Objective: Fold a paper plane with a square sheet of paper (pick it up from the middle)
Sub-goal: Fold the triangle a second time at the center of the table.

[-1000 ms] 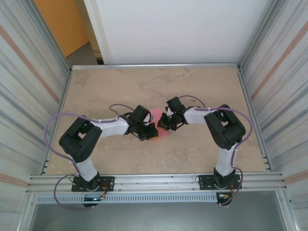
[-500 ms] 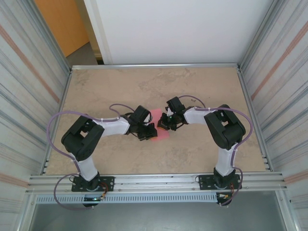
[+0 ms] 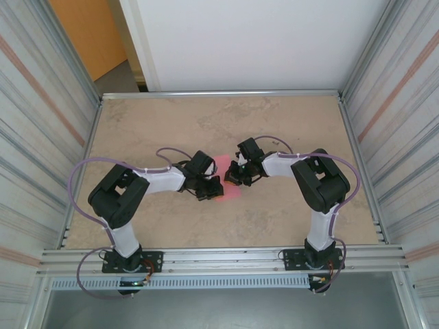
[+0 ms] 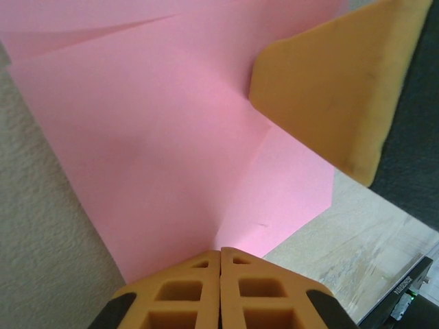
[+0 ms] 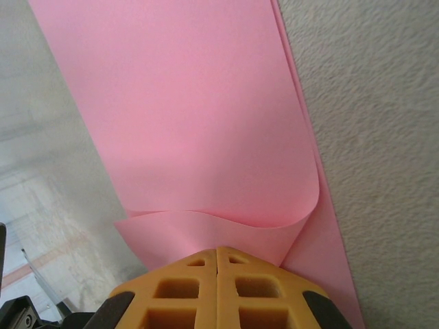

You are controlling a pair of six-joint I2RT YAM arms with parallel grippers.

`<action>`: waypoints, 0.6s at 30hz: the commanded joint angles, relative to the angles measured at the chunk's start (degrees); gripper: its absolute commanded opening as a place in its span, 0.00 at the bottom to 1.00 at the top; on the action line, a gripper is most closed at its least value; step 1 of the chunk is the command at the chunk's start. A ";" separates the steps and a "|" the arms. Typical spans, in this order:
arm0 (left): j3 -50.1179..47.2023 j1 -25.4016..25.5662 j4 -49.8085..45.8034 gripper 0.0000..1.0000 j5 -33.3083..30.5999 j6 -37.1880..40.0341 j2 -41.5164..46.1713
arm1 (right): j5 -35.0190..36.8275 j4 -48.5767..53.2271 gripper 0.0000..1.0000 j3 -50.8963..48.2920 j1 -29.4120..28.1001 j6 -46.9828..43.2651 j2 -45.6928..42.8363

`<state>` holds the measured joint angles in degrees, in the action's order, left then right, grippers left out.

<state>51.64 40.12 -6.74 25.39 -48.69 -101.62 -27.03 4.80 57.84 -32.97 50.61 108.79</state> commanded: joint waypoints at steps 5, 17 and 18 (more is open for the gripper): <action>-1.99 -1.00 -0.49 0.08 0.39 2.10 -0.68 | 6.06 6.54 0.06 -2.43 0.36 0.72 4.86; -10.79 -2.54 6.50 0.08 4.25 1.97 -0.78 | 6.36 7.15 0.06 -3.08 0.51 0.12 5.44; -11.61 -2.61 7.11 0.08 4.48 1.76 -0.37 | 6.37 7.16 0.06 -3.17 0.45 0.10 5.53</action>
<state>44.21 37.54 5.02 30.98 -47.79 -101.12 -27.31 4.54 57.84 -32.86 50.59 109.06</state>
